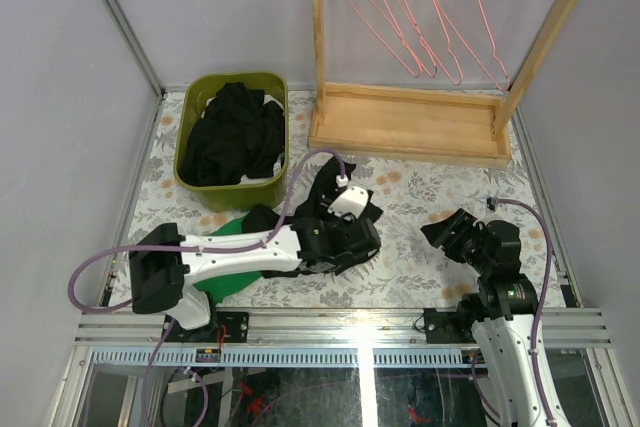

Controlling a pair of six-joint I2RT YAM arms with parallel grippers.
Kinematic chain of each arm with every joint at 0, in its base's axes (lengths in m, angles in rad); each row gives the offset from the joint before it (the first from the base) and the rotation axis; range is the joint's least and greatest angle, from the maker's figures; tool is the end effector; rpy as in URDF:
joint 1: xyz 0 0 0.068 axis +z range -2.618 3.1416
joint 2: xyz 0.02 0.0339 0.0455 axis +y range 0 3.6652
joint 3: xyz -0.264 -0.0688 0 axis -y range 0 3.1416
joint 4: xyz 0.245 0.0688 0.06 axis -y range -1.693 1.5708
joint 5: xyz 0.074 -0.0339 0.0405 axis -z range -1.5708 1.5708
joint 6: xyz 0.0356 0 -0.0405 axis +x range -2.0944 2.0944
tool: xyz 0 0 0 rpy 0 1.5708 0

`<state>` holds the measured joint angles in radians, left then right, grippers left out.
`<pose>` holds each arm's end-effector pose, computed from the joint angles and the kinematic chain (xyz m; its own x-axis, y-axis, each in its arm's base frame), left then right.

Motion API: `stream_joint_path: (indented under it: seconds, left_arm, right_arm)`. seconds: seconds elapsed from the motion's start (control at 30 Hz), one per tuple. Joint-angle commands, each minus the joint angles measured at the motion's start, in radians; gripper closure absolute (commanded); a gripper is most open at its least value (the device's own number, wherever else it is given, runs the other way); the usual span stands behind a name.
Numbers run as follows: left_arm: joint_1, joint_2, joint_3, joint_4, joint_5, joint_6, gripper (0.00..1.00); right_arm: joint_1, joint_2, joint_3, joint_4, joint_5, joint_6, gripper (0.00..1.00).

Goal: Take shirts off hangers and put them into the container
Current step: Pick up the shirt from the center of the board.

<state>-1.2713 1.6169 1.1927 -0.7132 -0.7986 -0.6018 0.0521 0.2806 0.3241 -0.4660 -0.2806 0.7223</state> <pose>0.1193 -0.2998 0.2414 -0.5479 0.4355 -0.7142 0.3248 0.8976 0.2982 0.1065 0.0154 0.2128 -0.5071 0.6097 -0.6092 0.0439 0.7242 0.6882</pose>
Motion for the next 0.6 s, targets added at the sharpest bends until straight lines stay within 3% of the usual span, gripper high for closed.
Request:
stream_joint_path:
  seconds: [0.0,0.1,0.17,0.2,0.33,0.57]
  left_arm:
    - [0.051,-0.048,-0.096,-0.027,-0.067,-0.056,0.59]
    - [0.085,-0.053,-0.141,-0.022,-0.027,-0.095,0.51]
    - [0.111,-0.049,-0.152,-0.048,-0.038,-0.142,0.26]
    - [0.121,-0.050,-0.159,-0.052,-0.035,-0.149,0.18]
    - [0.135,-0.073,-0.147,-0.079,-0.023,-0.175,0.00]
    - [0.193,-0.262,-0.188,-0.082,-0.050,-0.238,0.00]
  right_arm:
    - [-0.001,0.003,0.017,0.035,-0.017,-0.011,0.34]
    - [-0.002,0.005,0.017,0.035,-0.019,-0.012,0.34]
    - [-0.001,0.006,0.016,0.036,-0.018,-0.012,0.34]
    - [-0.001,0.006,0.016,0.036,-0.019,-0.012,0.34]
    - [-0.001,0.006,0.015,0.038,-0.021,-0.013,0.33]
    - [-0.001,0.006,0.015,0.039,-0.025,-0.017,0.33]
